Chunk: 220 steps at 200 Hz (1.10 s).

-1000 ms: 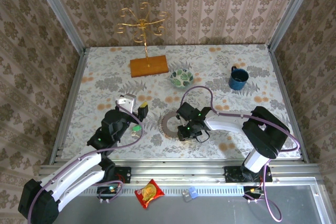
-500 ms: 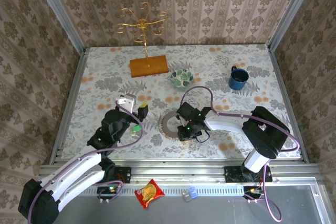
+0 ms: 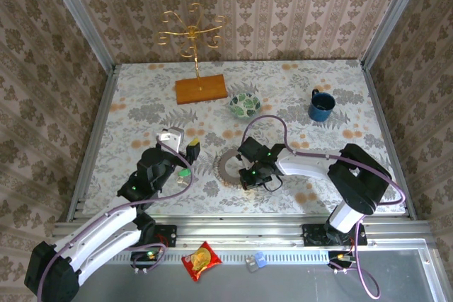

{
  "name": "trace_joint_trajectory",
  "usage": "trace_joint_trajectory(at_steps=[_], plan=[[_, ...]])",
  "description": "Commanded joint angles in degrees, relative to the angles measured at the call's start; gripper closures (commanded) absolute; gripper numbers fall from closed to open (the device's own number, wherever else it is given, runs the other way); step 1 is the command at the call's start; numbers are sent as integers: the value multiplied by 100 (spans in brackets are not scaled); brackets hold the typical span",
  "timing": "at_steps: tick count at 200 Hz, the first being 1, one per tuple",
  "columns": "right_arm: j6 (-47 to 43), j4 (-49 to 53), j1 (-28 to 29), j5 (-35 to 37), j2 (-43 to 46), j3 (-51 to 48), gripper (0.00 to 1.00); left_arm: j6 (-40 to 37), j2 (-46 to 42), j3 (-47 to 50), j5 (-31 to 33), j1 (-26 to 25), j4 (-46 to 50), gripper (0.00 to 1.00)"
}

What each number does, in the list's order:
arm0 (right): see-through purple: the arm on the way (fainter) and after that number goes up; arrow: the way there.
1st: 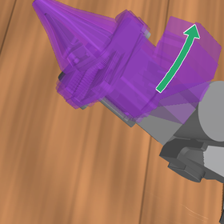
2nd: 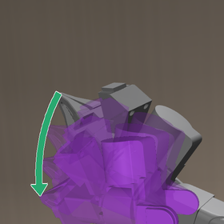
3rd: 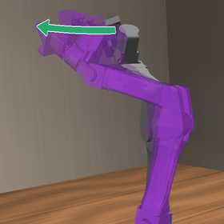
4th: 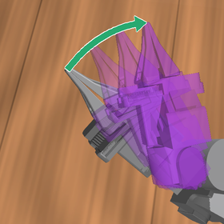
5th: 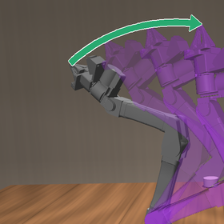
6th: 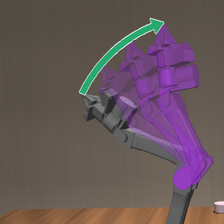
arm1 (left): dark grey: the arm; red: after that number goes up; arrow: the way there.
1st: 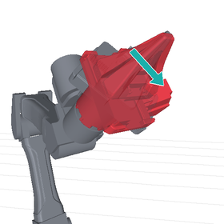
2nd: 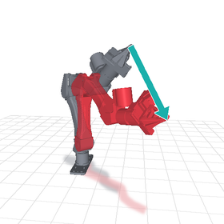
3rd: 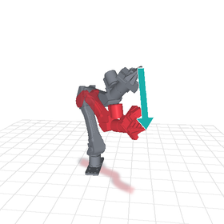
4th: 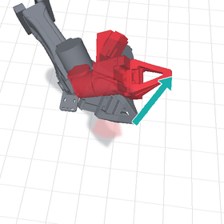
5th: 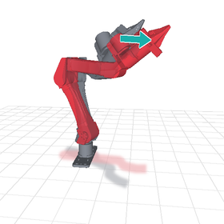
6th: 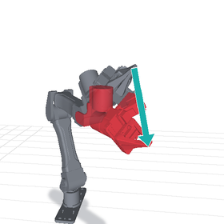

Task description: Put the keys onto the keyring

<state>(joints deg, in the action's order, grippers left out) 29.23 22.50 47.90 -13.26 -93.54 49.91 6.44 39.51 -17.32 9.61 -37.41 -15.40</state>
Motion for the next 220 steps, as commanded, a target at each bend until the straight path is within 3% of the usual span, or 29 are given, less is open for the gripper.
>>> trace_joint_trajectory(at_steps=[1, 35, 73, 137, 185, 220], plan=[[-441, 101, 26, 306, 424, -11, 100, -169, -121, -55, -90, 15, 174, 26], [-1429, -254, 34, 572, 1079, -213, 100, -562, -164, -232, -287, 23, 540, 28], [-2509, -739, 8, 462, 1707, -345, 100, -1022, -80, -476, -827, 32, 921, 36], [-3879, -2212, -18, 4, 2587, -1068, 100, -2076, 508, -1080, -2830, 45, 1503, 48], [-4359, -2368, -81, -231, 2607, -1062, 100, -2766, 1297, -1466, -4832, 162, 1541, 58], [-4544, -2594, -82, -475, 2612, -1141, 100, -3069, 1878, -1555, -5659, 165, 1380, 61]])
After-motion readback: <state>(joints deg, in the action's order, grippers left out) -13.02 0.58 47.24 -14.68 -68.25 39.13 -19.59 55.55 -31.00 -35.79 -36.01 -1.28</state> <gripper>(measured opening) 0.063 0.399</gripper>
